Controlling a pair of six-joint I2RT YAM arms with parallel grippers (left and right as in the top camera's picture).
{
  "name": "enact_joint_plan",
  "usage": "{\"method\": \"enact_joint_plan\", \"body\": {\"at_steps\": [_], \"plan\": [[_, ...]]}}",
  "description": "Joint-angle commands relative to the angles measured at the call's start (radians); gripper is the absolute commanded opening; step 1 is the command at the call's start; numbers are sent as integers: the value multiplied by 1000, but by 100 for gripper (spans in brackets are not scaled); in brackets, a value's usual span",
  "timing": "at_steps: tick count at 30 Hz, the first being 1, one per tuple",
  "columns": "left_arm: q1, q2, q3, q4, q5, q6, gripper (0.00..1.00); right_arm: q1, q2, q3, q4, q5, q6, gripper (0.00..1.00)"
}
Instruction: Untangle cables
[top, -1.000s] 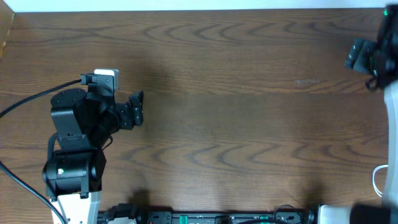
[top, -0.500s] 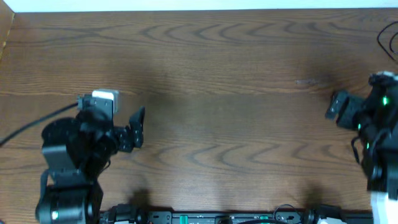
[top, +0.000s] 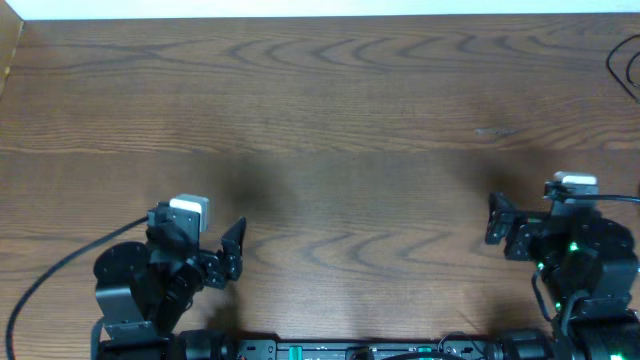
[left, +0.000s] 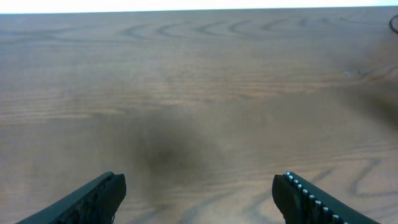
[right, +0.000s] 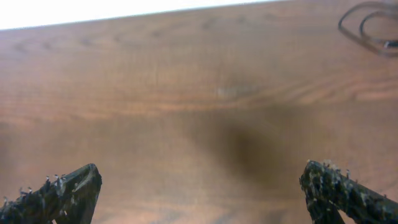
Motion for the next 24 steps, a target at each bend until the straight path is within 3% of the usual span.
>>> {"method": "enact_joint_plan", "body": {"at_steps": [1, 11, 14, 15, 24], "plan": [[2, -44, -32, -13, 16, -4, 81, 51, -3, -27, -34, 129, 61, 99], [2, -63, -53, -18, 42, 16, 81, 119, -3, -47, -2, 222, 58, 99], [2, -63, -58, -17, 42, -1, 88, 118, -3, -51, -3, 224, 68, 99], [3, -63, -58, -13, 37, -22, 98, 117, -3, -51, -5, 224, 68, 99], [2, -62, -58, -18, 35, -50, 98, 117, -3, -57, -45, 222, 68, 99]]}}
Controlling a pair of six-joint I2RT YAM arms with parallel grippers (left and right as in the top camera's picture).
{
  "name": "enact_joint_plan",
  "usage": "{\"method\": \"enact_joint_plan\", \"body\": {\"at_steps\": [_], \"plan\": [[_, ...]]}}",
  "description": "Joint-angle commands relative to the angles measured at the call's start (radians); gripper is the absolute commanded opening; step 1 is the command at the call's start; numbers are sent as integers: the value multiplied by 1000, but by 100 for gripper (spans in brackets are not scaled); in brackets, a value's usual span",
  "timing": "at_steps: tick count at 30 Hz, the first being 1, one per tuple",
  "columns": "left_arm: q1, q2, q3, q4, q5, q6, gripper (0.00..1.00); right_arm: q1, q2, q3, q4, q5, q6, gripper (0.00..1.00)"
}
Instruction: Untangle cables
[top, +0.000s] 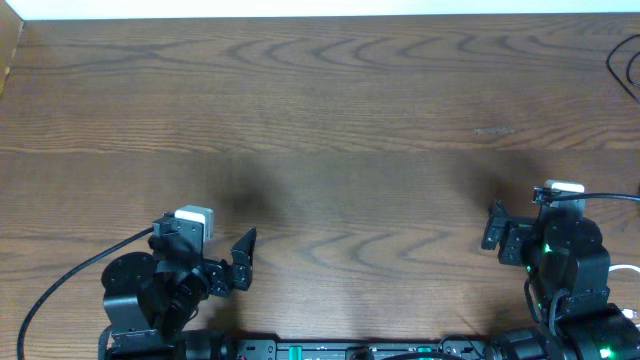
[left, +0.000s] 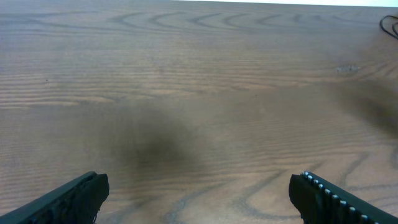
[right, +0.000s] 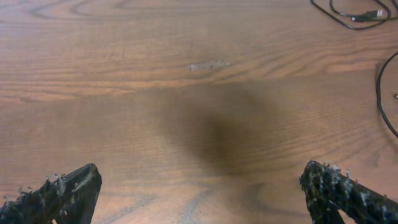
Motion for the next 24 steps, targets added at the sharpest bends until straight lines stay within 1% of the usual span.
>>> {"method": "enact_joint_plan", "body": {"at_steps": [1, 9, 24], "plan": [[2, -6, -3, -10, 9, -13, 98, 7, -4, -14, -15, 19, 14, 99], [2, -6, -3, -10, 10, -13, 98, 7, -4, -14, -17, 19, 14, 99], [2, -6, -3, -10, 9, -13, 98, 7, -4, -14, -133, 19, 14, 99]]}}
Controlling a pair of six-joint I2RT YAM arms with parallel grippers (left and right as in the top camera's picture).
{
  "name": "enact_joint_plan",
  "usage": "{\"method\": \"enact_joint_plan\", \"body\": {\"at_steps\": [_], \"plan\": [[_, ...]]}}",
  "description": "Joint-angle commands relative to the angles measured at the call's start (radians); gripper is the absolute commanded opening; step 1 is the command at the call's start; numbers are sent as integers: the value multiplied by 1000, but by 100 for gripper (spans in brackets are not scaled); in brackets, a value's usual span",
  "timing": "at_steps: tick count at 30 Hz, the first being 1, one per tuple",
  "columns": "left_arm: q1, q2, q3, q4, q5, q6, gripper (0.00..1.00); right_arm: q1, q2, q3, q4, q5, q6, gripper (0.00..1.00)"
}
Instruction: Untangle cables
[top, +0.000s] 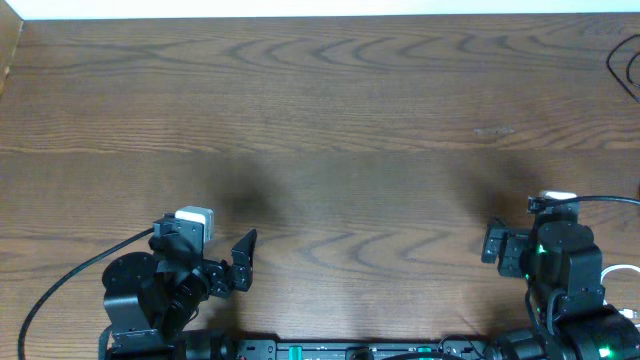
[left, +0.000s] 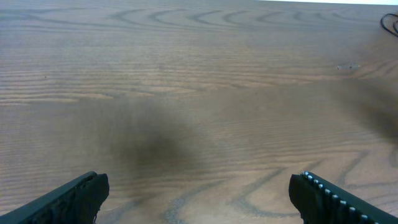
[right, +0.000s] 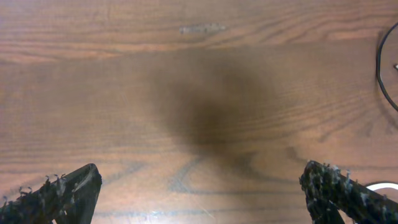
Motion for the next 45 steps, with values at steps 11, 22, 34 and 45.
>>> {"method": "enact_joint_plan", "body": {"at_steps": [11, 22, 34, 45], "plan": [[2, -21, -3, 0, 14, -13, 98, 7, -3, -9, -53, 18, 14, 99], [-44, -208, -3, -5, -47, -5, 98, 7, -4, -9, -53, 18, 14, 99], [-43, -386, -4, -92, -74, -5, 98, 7, -4, -9, -53, 18, 14, 99], [-43, -386, -194, 67, -127, 45, 98, 7, -3, -9, -53, 18, 14, 99]]}}
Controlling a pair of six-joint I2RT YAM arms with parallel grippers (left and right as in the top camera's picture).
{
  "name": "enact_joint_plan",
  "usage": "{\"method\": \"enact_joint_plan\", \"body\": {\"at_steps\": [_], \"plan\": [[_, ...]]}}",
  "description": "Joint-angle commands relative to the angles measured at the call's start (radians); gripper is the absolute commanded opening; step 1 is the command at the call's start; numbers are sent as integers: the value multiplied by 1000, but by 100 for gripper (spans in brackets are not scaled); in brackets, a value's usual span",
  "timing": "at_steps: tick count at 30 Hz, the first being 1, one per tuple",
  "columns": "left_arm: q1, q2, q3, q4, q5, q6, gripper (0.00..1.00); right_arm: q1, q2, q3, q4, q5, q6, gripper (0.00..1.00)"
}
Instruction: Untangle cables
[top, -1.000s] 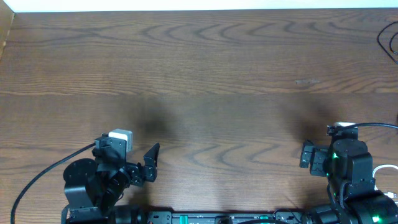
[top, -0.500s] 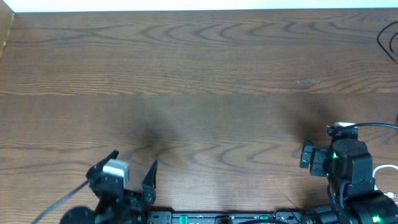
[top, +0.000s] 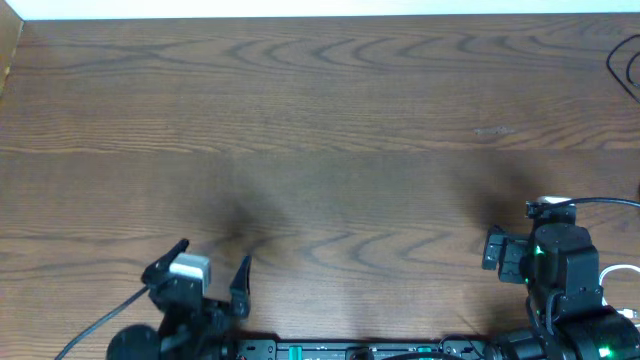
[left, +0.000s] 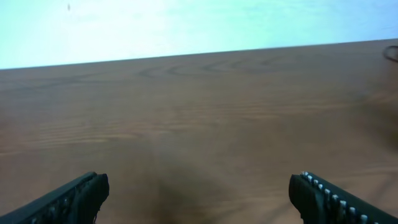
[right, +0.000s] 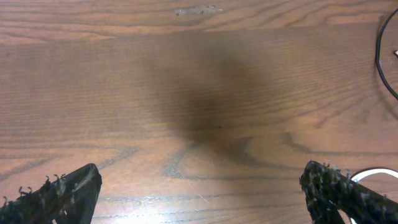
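Note:
A black cable (top: 624, 68) shows only as a loop at the table's far right edge, and a dark curve of the same kind, black cable (right: 382, 62), runs along the right margin of the right wrist view. My left gripper (left: 199, 200) is open over bare wood at the front left, left gripper (top: 205, 272), holding nothing. My right gripper (right: 200, 196) is open too, low at the front right, right gripper (top: 505, 250), well short of the cable. No tangle is in view.
The wooden table (top: 320, 120) stretches to a pale wall at the back. A white cable (right: 375, 173) curves in at the bottom right of the right wrist view, beside the arm's base. A pale scuff (top: 492, 130) marks the wood at right.
My left arm has drawn back to the table's front edge, and its camera now looks across to the far edge and wall. The right arm has hardly shifted. Both grippers stay open.
Both grippers were open and empty over the front of the table. By the second moment both had pulled back toward the front edge, the right wrist camera tipping down. The right then came slightly nearer still, and now the left sits lowest of all.

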Motion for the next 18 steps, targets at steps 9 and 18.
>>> {"method": "enact_joint_plan", "body": {"at_steps": [9, 18], "plan": [[-3, -2, -298, 246, -39, 24, 98, 7, -3, -8, -2, 15, 14, 99], [-3, -2, -462, 404, -38, 24, 98, 7, -3, -8, -2, 15, 14, 99]]}}
